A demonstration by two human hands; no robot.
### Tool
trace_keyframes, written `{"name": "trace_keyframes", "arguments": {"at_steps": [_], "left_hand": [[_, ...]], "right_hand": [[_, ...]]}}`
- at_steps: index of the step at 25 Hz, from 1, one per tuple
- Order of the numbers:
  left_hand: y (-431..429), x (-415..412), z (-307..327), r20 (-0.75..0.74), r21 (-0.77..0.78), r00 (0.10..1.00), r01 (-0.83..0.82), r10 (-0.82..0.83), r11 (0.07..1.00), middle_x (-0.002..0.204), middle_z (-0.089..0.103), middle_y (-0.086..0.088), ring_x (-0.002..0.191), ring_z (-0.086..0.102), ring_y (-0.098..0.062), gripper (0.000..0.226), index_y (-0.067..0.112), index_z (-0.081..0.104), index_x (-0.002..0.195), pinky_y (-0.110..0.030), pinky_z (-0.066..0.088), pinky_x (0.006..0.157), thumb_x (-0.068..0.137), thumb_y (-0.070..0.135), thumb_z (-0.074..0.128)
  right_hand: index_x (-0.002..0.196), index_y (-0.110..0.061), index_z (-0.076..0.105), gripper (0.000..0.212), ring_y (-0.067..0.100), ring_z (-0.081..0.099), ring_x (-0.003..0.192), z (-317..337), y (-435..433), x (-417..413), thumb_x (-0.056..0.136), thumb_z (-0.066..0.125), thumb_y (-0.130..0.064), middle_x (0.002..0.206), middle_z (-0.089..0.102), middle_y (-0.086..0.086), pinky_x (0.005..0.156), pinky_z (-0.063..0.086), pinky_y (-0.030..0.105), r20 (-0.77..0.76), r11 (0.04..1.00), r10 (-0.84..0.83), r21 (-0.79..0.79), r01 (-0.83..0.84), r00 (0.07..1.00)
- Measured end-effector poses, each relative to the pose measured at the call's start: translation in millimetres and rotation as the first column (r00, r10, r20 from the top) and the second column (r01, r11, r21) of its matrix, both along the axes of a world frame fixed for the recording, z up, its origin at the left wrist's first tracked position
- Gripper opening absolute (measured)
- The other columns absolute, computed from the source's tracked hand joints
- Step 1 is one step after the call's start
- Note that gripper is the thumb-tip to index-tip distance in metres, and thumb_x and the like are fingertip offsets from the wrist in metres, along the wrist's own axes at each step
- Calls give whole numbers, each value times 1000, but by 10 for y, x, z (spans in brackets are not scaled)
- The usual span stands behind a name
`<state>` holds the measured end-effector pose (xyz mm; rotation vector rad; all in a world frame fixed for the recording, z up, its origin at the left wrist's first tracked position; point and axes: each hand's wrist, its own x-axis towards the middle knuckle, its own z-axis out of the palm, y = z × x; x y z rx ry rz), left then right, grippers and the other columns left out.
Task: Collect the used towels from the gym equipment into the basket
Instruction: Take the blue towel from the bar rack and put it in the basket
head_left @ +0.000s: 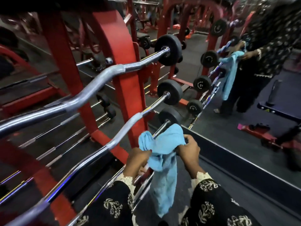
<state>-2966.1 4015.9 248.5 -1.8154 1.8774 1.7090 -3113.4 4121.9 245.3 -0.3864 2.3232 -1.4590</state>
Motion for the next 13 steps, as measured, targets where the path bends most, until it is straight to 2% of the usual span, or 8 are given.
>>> {"name": "trace_keyframes", "arguments": {"at_steps": [1, 2, 3, 4, 6, 8, 10, 13], "left_hand": [[76, 87, -6, 25, -200, 999, 25, -21, 979, 80, 68, -13, 59, 67, -24, 26, 9, 62, 86, -30, 52, 57, 82, 35, 65], [188, 176, 43, -58, -372, 998, 3, -27, 928, 91, 71, -12, 74, 70, -20, 22, 10, 66, 92, -27, 52, 66, 82, 30, 66], [330, 291, 136, -218, -446, 974, -49, -55, 893, 102, 71, -8, 84, 69, -9, 22, 14, 67, 102, -19, 51, 72, 83, 23, 68], [484, 407, 243, -392, -428, 915, -96, -90, 899, 108, 69, -4, 87, 66, 2, 25, 19, 64, 109, -10, 48, 75, 84, 17, 69], [768, 674, 329, -606, -334, 783, -91, -140, 938, 115, 67, 1, 98, 65, 0, 37, 25, 60, 116, -11, 49, 83, 83, 12, 71], [1088, 1065, 326, -644, -331, 755, -131, -122, 934, 124, 66, 1, 111, 63, -11, 54, 20, 57, 127, -24, 51, 94, 77, 21, 77], [1371, 1504, 322, -656, -325, 755, -268, -12, 907, 125, 65, -1, 111, 63, -11, 68, 17, 55, 131, -28, 50, 96, 69, 29, 79], [1731, 2259, 326, -713, -245, 681, -466, 168, 850, 118, 69, -4, 96, 66, -7, 51, 20, 61, 118, -29, 54, 93, 71, 15, 82]], "right_hand": [[104, -26, 66, 31, 30, 65, 94, 69, 60, 107, 74, 64, -17, 93, 72, 5, 83, 57, 44, -7, 1000, 12, -16, -12, 1000], [104, -24, 67, 31, 28, 66, 93, 132, 139, 236, 74, 65, -16, 93, 72, 4, 82, 56, 42, -19, 999, 30, -36, -31, 999], [103, -23, 68, 31, 25, 67, 89, 187, 236, 386, 73, 66, -15, 92, 73, 4, 81, 56, 39, -30, 997, 62, -54, -63, 998], [102, -23, 68, 30, 22, 68, 86, 230, 323, 528, 73, 67, -13, 91, 73, 3, 81, 56, 38, -40, 992, 104, -65, -107, 994], [104, -22, 69, 31, 18, 68, 80, 304, 518, 850, 74, 70, -11, 90, 73, 0, 79, 57, 36, -52, 972, 212, -90, -216, 976], [105, -22, 67, 33, 14, 66, 75, 352, 747, 1249, 76, 72, -7, 88, 70, 0, 71, 57, 34, -28, 916, 368, -159, -367, 929], [108, -17, 65, 34, 12, 61, 71, 362, 940, 1673, 80, 68, 2, 86, 67, 1, 61, 55, 27, 51, 809, 552, -273, -520, 832], [117, -14, 61, 39, 13, 62, 79, 355, 1179, 2343, 84, 65, 6, 100, 65, 7, 63, 54, 21, 180, 644, 755, -386, -661, 630]]}}
